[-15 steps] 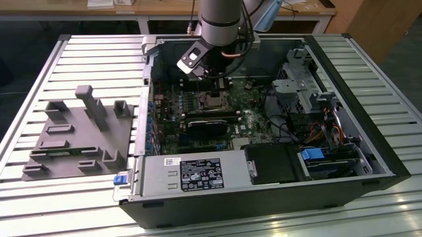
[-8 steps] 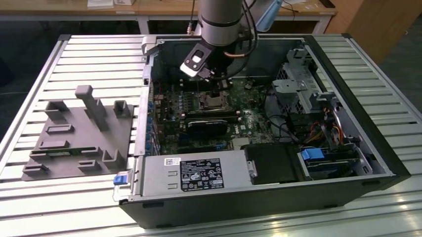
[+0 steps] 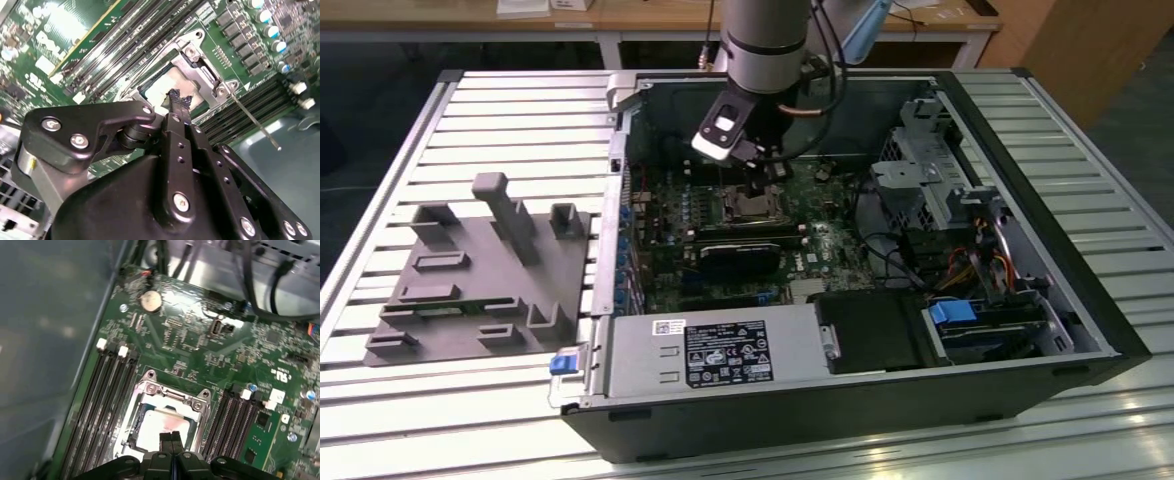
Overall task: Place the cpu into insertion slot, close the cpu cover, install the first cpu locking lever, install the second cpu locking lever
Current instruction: 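Close the cpu cover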
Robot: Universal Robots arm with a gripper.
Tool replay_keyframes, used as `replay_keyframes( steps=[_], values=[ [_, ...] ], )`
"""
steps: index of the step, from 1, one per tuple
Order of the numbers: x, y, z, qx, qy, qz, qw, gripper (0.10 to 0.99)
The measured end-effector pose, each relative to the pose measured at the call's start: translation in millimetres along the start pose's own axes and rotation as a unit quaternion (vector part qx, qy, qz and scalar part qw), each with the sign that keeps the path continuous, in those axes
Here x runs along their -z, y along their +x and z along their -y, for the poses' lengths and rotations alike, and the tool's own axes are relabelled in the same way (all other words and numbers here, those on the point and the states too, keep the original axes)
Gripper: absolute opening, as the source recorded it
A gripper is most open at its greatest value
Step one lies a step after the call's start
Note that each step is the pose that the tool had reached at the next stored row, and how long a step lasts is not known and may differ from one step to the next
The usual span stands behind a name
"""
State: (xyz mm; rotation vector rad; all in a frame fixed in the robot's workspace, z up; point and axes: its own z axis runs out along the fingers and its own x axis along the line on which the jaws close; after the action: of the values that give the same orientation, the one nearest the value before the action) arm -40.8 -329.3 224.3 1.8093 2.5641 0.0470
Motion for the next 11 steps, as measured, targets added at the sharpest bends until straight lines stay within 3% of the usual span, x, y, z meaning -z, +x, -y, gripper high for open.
replay_keyframes(
  steps=[6, 11],
  values=[
    [-0.2, 0.0, 0.0, 0.055, 0.0008, -0.0015, 0.9985, 0.106],
    [-0.3, 0.0, 0.0, 0.1, 0.0015, -0.0026, 0.995, 0.106]
  ],
)
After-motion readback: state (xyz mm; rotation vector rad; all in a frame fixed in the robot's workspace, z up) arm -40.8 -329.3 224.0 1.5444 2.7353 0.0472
